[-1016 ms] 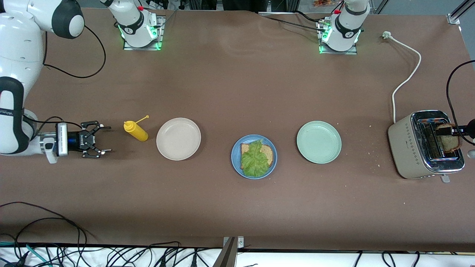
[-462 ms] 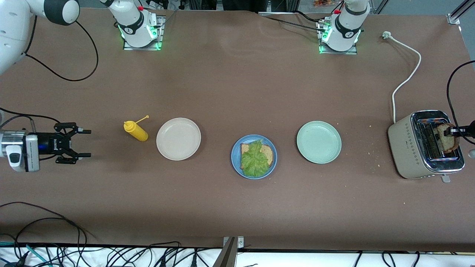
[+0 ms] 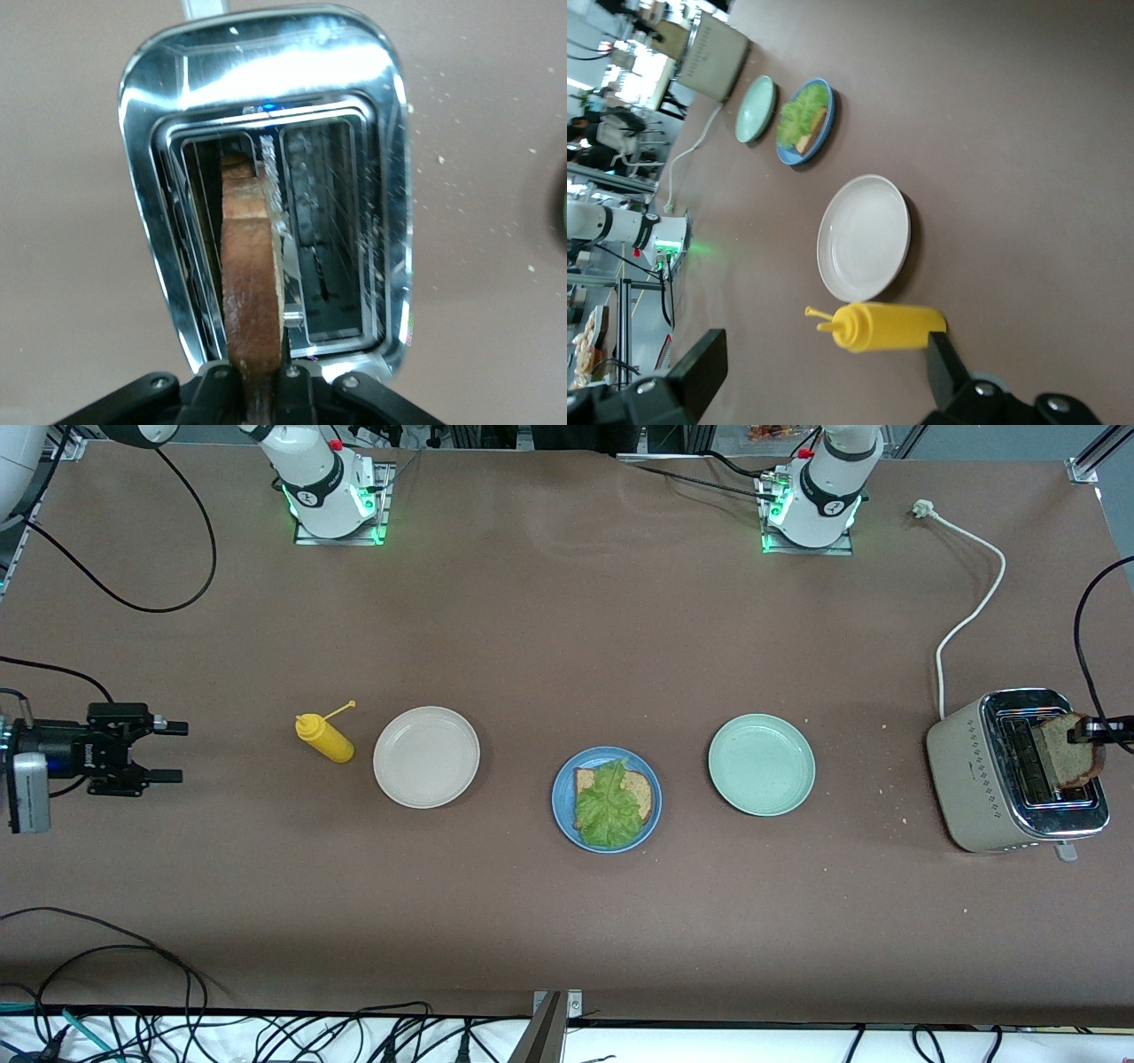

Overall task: Make sandwich in blue plate with both arms
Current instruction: 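Raise the right gripper away while the left gripper lifts the toast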

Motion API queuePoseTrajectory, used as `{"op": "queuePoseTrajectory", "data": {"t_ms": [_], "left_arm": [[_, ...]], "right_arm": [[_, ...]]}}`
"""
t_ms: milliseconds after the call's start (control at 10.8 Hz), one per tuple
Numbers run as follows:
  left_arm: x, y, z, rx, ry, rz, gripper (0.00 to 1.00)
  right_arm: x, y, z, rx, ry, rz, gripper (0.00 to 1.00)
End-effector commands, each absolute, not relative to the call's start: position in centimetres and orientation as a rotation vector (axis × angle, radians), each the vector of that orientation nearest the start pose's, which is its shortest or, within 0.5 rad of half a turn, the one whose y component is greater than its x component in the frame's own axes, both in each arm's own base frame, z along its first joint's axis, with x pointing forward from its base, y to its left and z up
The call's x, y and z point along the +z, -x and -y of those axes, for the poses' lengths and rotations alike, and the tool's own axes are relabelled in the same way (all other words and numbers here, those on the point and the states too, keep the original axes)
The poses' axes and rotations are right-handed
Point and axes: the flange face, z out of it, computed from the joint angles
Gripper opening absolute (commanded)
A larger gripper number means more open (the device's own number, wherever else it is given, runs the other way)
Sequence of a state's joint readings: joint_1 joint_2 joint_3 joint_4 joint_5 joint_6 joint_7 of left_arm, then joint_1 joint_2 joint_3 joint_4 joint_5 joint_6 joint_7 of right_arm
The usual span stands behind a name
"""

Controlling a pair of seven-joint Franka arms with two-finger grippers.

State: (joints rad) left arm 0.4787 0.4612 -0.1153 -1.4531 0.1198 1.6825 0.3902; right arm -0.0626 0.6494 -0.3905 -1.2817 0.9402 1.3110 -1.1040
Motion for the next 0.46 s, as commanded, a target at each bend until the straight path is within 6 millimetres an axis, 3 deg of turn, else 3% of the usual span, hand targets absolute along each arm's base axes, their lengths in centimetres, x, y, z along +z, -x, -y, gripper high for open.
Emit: {"op": "queuePoseTrajectory", "data": {"t_ms": [0, 185, 369], "left_arm": [[46.4, -59.7, -24.8, 0.360, 3.162, -0.107, 0.00], [49.7, -59.3, -24.1, 0.395, 3.163, -0.112, 0.00], [52.2, -58.9, -23.5, 0.426, 3.168, -0.118, 0.00]], "right_arm": [[45.5, -65.2, 13.8, 0.002, 2.305, 0.533, 1.00], [50.9, -63.4, 12.0, 0.065, 2.431, 0.479, 1.00], [55.9, -61.2, 8.7, 0.167, 2.604, 0.361, 1.00]]}}
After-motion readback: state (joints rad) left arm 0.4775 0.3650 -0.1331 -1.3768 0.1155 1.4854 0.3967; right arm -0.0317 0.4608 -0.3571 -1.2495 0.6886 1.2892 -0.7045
